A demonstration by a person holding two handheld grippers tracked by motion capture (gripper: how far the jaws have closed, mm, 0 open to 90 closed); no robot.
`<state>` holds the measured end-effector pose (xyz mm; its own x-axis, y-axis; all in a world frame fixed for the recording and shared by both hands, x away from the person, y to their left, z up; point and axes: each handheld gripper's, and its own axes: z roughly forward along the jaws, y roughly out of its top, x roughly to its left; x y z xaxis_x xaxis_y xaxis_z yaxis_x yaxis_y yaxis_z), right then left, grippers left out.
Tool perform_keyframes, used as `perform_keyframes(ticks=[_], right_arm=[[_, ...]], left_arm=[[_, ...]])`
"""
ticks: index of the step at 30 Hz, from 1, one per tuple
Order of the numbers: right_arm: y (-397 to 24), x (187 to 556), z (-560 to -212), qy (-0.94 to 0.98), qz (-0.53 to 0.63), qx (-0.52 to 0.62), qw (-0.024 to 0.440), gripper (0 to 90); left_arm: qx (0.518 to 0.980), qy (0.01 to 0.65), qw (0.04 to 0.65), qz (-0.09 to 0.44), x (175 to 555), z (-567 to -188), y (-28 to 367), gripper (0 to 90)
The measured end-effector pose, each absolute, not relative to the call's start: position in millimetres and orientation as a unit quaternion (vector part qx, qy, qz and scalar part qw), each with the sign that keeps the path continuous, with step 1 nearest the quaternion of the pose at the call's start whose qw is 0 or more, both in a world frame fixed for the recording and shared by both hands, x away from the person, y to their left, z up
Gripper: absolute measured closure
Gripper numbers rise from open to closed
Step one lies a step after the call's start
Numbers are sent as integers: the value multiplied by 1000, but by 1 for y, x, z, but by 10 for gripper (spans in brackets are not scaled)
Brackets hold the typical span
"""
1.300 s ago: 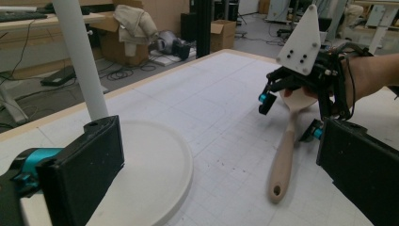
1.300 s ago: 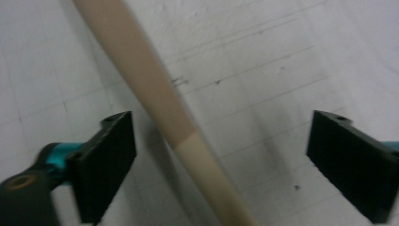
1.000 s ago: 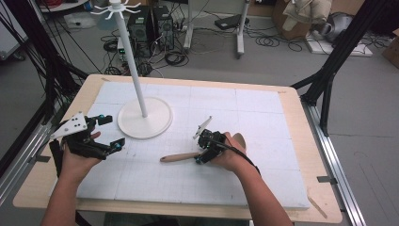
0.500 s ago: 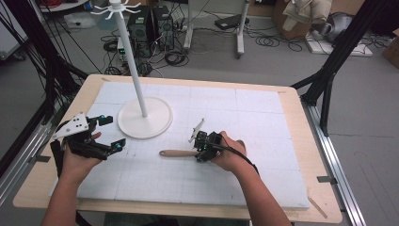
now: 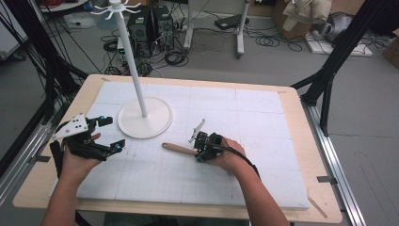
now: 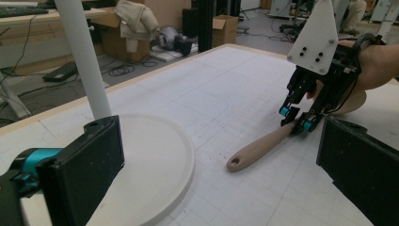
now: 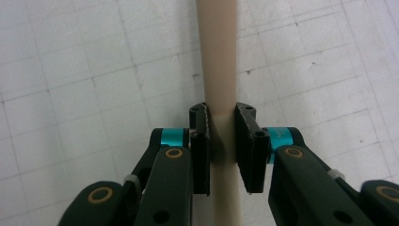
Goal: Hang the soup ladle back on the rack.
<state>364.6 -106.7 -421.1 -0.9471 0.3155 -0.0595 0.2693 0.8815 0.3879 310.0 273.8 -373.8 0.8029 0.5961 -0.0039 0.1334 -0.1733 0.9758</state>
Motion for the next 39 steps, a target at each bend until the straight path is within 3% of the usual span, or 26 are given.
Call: perform_keyframes(ticks=[11, 26, 39], right_arm=[[-111, 361, -415, 961, 217, 162, 61, 782], [-157, 357, -348, 871, 435, 211, 91, 782], [-155, 377, -301, 857, 458, 203, 122, 781]], left_arm=[[738, 248, 596, 195, 309, -373, 275, 17], [735, 246, 600, 199, 306, -368, 274, 17], [739, 236, 597, 206, 300, -360, 272, 17]])
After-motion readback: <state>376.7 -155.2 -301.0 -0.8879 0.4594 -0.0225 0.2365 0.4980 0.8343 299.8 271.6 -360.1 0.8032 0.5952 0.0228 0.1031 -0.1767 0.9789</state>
